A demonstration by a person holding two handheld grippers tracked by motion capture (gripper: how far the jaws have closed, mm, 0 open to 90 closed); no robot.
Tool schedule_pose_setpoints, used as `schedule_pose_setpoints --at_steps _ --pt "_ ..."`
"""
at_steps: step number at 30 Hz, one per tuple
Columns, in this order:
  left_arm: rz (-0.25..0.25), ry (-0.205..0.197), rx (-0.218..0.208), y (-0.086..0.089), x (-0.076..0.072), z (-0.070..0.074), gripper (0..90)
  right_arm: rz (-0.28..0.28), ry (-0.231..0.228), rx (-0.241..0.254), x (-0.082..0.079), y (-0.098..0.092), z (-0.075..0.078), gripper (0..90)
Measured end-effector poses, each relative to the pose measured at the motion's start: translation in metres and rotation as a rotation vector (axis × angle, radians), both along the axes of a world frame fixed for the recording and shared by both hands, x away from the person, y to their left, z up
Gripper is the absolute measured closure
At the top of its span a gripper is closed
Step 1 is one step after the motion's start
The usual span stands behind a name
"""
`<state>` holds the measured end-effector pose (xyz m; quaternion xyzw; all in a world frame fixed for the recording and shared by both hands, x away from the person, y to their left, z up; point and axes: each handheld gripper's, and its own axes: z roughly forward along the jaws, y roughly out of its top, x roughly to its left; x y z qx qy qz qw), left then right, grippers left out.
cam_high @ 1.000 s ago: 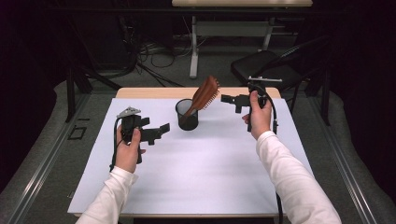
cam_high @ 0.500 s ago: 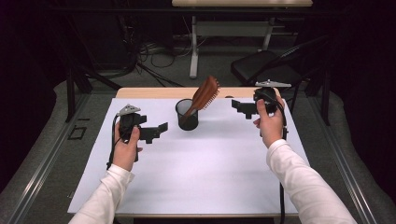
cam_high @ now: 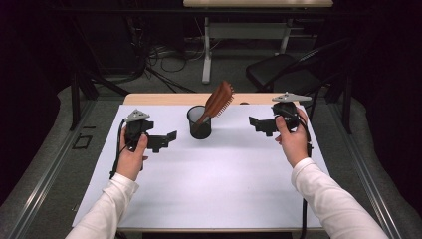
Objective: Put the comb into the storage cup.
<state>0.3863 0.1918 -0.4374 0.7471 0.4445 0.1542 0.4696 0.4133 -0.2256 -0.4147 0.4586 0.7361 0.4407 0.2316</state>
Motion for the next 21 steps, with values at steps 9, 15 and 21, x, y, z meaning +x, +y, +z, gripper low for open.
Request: schedule_pose_setpoints --at_steps 9,15,21 --pt "-0.006 -0.007 -0.001 0.004 -0.004 0.003 0.4 0.02 0.01 -0.007 -0.009 -0.002 -0.007 1.4" --pt "-0.017 -0.013 -0.007 0.005 -0.007 0.003 0.4 0.027 0.009 -0.001 -0.015 -0.005 -0.012 1.5" --pt "-0.025 -0.026 -0.01 0.006 -0.015 0.001 0.4 0.03 0.022 0.019 -0.026 -0.01 -0.02 1.5"
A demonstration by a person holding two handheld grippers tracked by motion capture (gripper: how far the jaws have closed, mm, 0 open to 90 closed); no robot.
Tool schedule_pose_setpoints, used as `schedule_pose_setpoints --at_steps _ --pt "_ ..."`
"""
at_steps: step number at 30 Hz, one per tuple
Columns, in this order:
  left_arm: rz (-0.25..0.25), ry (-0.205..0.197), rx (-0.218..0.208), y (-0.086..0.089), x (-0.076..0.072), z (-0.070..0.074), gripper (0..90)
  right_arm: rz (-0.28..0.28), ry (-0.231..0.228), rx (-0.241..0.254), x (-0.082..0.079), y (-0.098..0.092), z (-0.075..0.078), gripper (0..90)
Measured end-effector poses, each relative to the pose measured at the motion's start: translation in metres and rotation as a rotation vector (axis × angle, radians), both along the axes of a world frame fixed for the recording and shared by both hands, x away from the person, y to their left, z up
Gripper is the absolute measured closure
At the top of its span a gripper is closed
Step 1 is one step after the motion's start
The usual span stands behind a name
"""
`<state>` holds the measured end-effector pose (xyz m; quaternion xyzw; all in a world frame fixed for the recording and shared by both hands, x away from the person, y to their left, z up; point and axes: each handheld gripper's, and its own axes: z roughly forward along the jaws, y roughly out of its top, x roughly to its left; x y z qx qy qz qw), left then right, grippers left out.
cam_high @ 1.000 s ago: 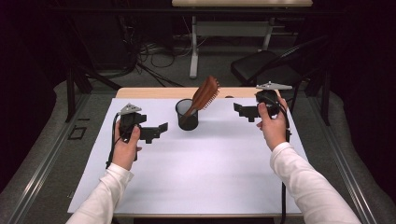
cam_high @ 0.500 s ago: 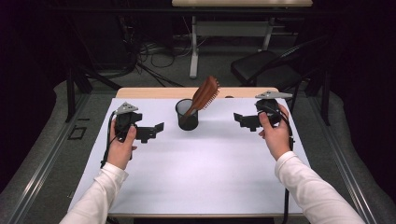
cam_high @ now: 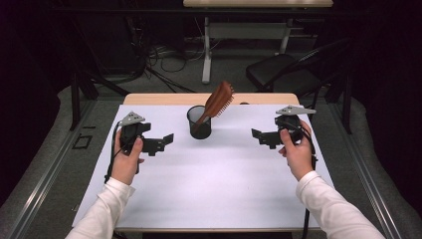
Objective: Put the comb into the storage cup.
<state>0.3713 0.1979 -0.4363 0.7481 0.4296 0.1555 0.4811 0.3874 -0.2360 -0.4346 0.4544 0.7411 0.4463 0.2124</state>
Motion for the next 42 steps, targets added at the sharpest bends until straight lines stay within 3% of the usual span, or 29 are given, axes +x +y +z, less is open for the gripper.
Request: schedule_pose_setpoints --at_steps 9,17,28,42 --pt "-0.005 -0.01 0.006 0.007 -0.01 -0.012 0.4 -0.009 0.026 0.008 -0.014 -0.014 -0.02 1.7" --pt "0.007 0.005 -0.012 0.02 -0.015 -0.027 0.4 -0.021 0.044 0.036 -0.028 -0.025 -0.037 2.1" --pt "0.009 -0.005 -0.006 0.035 -0.024 -0.043 0.4 -0.029 0.042 0.019 -0.045 -0.033 -0.062 3.1" --pt "-0.003 -0.037 -0.01 0.04 -0.029 -0.056 0.4 -0.026 0.024 0.011 -0.059 -0.037 -0.076 4.8"
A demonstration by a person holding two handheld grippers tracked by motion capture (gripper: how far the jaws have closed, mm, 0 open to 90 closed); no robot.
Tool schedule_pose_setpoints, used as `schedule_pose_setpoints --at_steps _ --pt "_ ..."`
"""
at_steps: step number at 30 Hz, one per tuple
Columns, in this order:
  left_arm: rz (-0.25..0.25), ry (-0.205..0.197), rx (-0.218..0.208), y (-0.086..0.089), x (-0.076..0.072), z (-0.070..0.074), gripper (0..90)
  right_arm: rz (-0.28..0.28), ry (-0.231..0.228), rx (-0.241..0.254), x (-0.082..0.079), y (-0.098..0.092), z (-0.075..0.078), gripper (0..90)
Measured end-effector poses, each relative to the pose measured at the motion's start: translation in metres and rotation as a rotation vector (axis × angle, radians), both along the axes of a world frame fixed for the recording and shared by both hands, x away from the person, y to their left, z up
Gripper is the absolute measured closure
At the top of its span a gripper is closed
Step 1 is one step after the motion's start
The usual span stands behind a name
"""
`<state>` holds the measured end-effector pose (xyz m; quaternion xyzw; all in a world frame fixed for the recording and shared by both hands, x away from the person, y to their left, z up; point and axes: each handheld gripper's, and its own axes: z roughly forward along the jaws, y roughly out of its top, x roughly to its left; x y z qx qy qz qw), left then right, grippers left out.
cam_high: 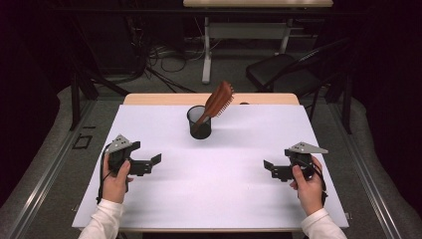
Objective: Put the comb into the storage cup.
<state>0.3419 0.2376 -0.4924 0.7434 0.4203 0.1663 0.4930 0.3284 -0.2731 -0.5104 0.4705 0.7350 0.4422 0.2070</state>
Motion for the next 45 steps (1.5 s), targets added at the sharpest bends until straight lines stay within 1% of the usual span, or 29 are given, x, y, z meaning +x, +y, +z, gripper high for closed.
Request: schedule_pose_setpoints --at_steps 4,10,16,19,21,23,26,28,32,36,39,40,45 --pt "-0.002 -0.011 0.0 0.0 -0.001 -0.003 0.4 -0.004 -0.008 0.019 -0.001 -0.002 -0.002 4.8" --pt "0.001 -0.025 0.01 0.003 -0.002 -0.011 0.4 -0.01 -0.017 0.019 -0.004 -0.005 -0.01 4.8" --pt "0.005 -0.034 0.002 0.007 -0.001 -0.019 0.4 -0.022 -0.04 0.023 -0.006 -0.009 -0.016 4.8" --pt "0.018 -0.029 -0.016 0.008 0.0 -0.022 0.4 -0.026 -0.038 0.027 -0.006 -0.01 -0.019 4.8" --pt "0.019 -0.03 -0.014 0.009 0.0 -0.024 0.4 -0.027 -0.028 0.023 -0.006 -0.011 -0.021 4.8" --pt "0.022 -0.031 -0.021 0.01 -0.001 -0.025 0.4 -0.027 -0.032 0.02 -0.006 -0.011 -0.022 4.8" --pt "0.017 -0.028 -0.015 0.01 -0.001 -0.027 0.4 -0.033 -0.037 0.029 -0.006 -0.013 -0.024 5.4" --pt "0.02 -0.028 -0.015 0.01 -0.001 -0.028 0.3 -0.038 -0.026 0.026 -0.005 -0.015 -0.026 5.6" --pt "0.024 -0.026 -0.017 0.01 -0.001 -0.028 0.4 -0.046 -0.018 0.035 -0.005 -0.017 -0.029 6.0" --pt "0.029 -0.025 -0.021 0.01 -0.001 -0.028 0.4 -0.055 -0.018 0.045 -0.004 -0.018 -0.03 6.1" --pt "0.029 -0.025 -0.02 0.01 -0.001 -0.028 0.3 -0.06 -0.01 0.046 -0.004 -0.02 -0.031 6.3" --pt "0.028 -0.024 -0.019 0.01 -0.001 -0.028 0.4 -0.063 -0.016 0.052 -0.004 -0.02 -0.032 6.4" --pt "0.027 -0.024 -0.018 0.01 -0.001 -0.029 0.3 -0.067 -0.004 0.055 -0.003 -0.022 -0.032 6.6"
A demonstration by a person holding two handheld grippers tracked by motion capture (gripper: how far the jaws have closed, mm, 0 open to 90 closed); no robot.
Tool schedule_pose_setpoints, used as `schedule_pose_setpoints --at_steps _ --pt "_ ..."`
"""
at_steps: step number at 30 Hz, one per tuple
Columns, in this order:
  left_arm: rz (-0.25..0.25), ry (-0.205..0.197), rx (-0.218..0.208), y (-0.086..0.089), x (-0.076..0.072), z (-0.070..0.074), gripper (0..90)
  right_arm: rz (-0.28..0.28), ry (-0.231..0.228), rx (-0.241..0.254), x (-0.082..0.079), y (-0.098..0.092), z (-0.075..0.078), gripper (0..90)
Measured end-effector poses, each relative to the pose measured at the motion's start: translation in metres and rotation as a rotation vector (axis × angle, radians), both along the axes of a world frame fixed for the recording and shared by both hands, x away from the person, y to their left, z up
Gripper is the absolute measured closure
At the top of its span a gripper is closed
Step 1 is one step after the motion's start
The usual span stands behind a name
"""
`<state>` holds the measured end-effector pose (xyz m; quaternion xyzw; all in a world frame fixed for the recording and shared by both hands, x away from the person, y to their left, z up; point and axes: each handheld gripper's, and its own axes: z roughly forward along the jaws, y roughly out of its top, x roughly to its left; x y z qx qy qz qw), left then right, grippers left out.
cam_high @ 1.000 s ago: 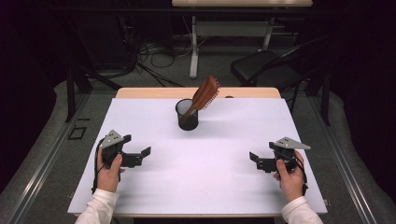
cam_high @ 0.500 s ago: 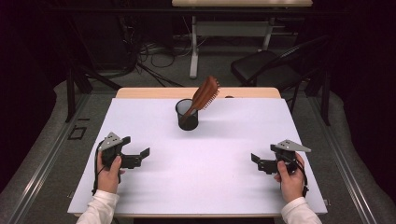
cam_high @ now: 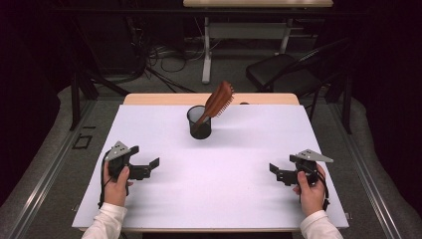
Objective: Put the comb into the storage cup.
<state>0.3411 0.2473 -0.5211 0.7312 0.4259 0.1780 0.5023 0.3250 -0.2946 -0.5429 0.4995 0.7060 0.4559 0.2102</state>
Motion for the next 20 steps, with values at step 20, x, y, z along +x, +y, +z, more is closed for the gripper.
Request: schedule_pose_setpoints --at_steps 20 --pt "0.01 0.008 -0.012 0.0025 0.0012 -0.0006 0.4 -0.01 0.008 0.009 0.0002 -0.002 -0.0014 6.9"
